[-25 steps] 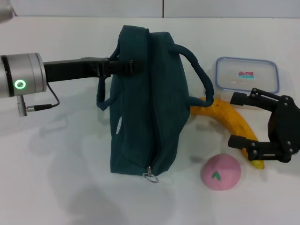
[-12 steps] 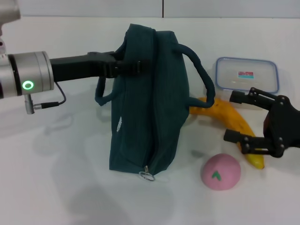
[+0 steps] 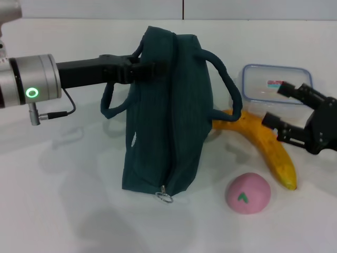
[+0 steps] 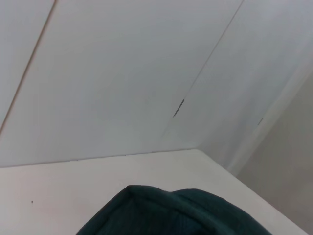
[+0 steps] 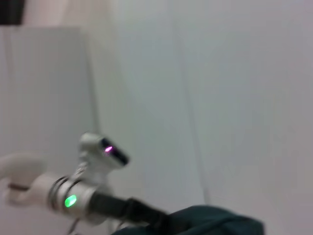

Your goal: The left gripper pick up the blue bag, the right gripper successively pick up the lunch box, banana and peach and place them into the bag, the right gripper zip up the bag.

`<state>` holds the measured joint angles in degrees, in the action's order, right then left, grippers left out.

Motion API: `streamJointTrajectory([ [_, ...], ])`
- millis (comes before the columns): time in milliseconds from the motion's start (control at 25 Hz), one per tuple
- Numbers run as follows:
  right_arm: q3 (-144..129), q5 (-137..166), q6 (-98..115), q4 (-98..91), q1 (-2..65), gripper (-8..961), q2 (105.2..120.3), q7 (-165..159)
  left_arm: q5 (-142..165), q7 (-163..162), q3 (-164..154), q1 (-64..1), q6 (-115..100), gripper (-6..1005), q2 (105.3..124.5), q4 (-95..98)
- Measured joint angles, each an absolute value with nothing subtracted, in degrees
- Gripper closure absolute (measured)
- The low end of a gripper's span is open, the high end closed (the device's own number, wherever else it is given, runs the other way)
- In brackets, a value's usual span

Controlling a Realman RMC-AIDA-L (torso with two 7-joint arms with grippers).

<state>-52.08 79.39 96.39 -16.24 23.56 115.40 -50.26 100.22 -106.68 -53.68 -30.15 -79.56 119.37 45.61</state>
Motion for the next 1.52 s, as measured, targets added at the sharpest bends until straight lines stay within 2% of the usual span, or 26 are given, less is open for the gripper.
streamJointTrajectory([
  [160,-50.43,72.72,94.71,-10.0,23.96,83,115.74,-48.61,100.04,-106.65,-53.68,-30.96,-79.42,529,119.37,44.82],
  [240,-50.41,67.96,93.64,-6.46,24.27,83,115.88,-48.79,99.99,-106.43,-53.57,-31.4,-79.31,735,119.36,43.97],
  [680,-48.48,55.29,92.71,6.71,25.82,84,116.21,-51.95,97.52,-106.25,-53.81,-31.72,-79.32,769,119.4,43.54],
  [920,-37.4,55.02,91.03,11.66,24.58,83,116.19,-56.47,96.44,-106.0,-53.82,-31.07,-79.32,928,119.43,43.5],
  [1240,-34.33,55.13,82.8,10.95,23.81,83,116.19,-72.84,96.44,-105.92,-53.88,-31.1,-79.34,961,119.45,43.5],
  [1520,-34.32,55.13,76.53,10.85,26.14,83,116.19,-81.1,96.44,-105.1,-53.88,-31.53,-79.32,960,119.4,43.5],
])
